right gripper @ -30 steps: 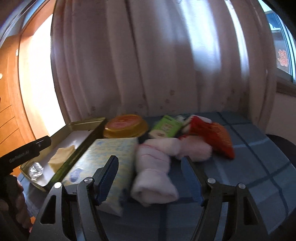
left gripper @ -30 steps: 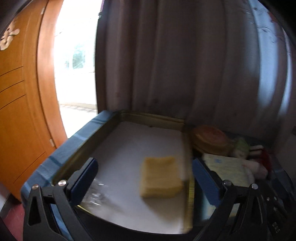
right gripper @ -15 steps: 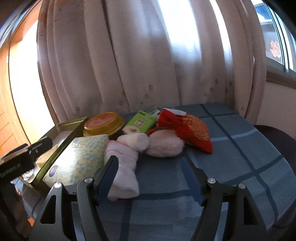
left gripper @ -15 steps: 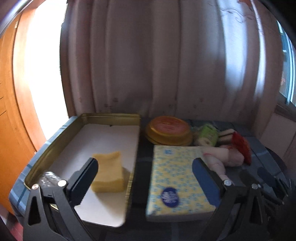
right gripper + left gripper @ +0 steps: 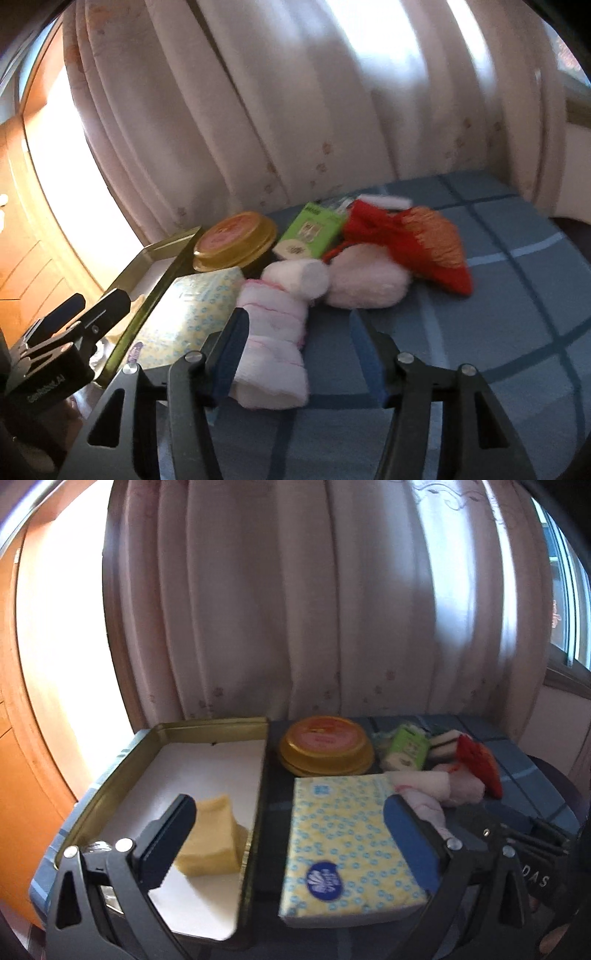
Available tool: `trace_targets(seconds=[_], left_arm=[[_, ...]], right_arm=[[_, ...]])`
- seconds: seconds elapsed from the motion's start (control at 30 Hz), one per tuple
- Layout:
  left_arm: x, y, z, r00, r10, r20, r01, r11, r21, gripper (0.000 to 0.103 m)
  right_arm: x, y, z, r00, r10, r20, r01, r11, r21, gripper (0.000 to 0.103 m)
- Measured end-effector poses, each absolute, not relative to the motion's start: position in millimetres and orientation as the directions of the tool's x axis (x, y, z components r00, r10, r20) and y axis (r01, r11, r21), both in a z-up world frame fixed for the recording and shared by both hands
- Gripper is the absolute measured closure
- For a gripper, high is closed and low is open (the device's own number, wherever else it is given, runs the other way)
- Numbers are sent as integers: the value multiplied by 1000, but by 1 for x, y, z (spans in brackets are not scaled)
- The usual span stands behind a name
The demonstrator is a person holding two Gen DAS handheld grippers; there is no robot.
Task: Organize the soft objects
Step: 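Grasp the pink-edged rolled white towel with the right gripper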
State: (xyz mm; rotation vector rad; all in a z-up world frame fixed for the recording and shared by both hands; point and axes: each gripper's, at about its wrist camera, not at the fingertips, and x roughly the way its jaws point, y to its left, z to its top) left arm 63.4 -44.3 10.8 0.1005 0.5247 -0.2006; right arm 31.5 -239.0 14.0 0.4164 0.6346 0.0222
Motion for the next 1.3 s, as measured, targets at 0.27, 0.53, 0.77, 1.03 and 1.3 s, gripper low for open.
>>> trace_targets(seconds=[0.27,0.53,0.77,1.03,1.3], left_arm=[[71,-32,11,846,-135,-516,179,983,38,0],[73,-35,10,844,-136,-519,183,982,42,0],[72,-43,10,843,-133,-520,187,981,51,0],[74,-59,12,838,-173,-517,232,971,50,0],[77,-104,14,795,-275,-540,360,931,57,5]], right_arm=[[61,-229,-11,726,280,-628,70,878,473,44],[69,-228,-16,684,386,-619,22,837,547,46],[64,-221,-13,672,359,-648,-27,886,463,69],[11,-246,11,778,276,-565,-11,905,426,71],[-32,-293,26,855,-2,-519,184,936,299,71]])
